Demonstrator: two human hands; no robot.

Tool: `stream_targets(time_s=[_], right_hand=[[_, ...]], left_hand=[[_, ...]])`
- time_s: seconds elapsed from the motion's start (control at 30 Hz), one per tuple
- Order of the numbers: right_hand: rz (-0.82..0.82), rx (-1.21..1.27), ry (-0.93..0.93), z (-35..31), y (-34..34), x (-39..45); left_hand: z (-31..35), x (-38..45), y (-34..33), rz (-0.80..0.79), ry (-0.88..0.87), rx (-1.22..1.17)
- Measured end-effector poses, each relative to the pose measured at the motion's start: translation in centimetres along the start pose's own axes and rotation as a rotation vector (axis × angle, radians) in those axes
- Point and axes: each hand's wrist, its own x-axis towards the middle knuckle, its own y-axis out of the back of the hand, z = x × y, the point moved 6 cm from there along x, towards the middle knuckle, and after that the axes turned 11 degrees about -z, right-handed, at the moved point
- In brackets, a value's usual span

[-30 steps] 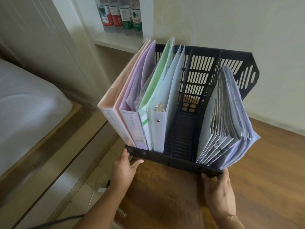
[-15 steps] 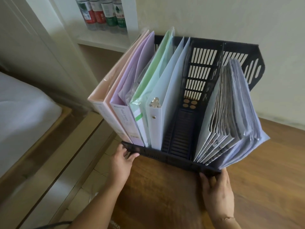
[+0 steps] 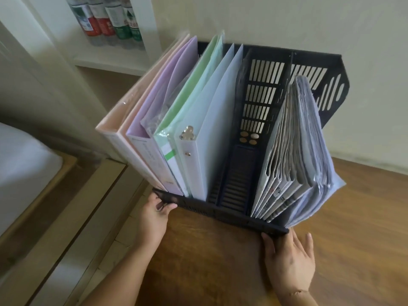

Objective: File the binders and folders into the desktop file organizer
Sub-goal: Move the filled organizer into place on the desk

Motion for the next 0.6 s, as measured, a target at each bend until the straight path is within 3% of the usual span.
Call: stream_targets(time_s=[0.23, 0.6], right_hand=[[-0.043, 0.002, -0.044, -0.1, 0.1, 5.3], [-0.088, -0.073, 0.058, 1.5, -0.5, 4.9]], left_hand=[[1.8, 5.8, -0.9, 0.042, -0.028, 0.192], [0.6, 5.0, -2.1, -0.058, 0.081, -0.030]])
